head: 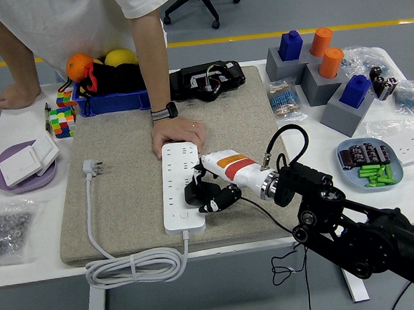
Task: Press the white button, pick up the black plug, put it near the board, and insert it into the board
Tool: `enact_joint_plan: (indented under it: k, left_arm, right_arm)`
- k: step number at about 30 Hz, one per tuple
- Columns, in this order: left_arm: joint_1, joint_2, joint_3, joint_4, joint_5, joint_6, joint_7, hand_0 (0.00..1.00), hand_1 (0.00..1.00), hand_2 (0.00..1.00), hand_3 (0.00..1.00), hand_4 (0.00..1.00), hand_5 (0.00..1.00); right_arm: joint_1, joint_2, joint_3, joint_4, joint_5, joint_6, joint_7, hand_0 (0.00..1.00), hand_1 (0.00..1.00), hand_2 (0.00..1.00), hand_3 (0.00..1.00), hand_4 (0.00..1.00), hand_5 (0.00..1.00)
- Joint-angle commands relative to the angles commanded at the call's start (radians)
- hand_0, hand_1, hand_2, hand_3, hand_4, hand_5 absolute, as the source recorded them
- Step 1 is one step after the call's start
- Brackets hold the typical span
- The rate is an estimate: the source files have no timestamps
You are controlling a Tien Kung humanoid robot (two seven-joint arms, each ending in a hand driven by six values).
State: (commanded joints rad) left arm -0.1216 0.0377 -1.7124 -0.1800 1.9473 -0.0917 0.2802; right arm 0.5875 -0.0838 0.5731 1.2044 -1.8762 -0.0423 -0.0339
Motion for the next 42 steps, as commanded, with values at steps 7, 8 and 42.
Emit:
enact_joint_plan:
  k: [7,8,42]
  left_arm:
    - [0.002,-0.001,-0.001,0.000,0.001,0.000,0.000,0.823,0.787,0.744,0.791,0.573,0.481]
    - [0.003,-0.001,-0.001,0.000,0.001,0.000,0.000,0.823,0.787,0.744,0.791,0.574,0.481]
    - [0.003,-0.006,-0.004,0.000,-0.001,0.001,-0.002,0.824,0.788,0.744,0.791,0.574,0.478]
  right_arm:
    - [-0.004,-0.002,0.012,0.008,-0.001,0.005,-0.003,0.475,0.618,0.630,0.689,0.998,0.138]
    - [-0.004,-0.003,0.016,0.010,-0.001,0.007,-0.004,0.473,0.616,0.626,0.683,0.998,0.141]
    - [-0.090,-0.037,0.119,0.152,0.049,-0.066,0.080,0.437,0.561,0.555,0.602,0.934,0.138]
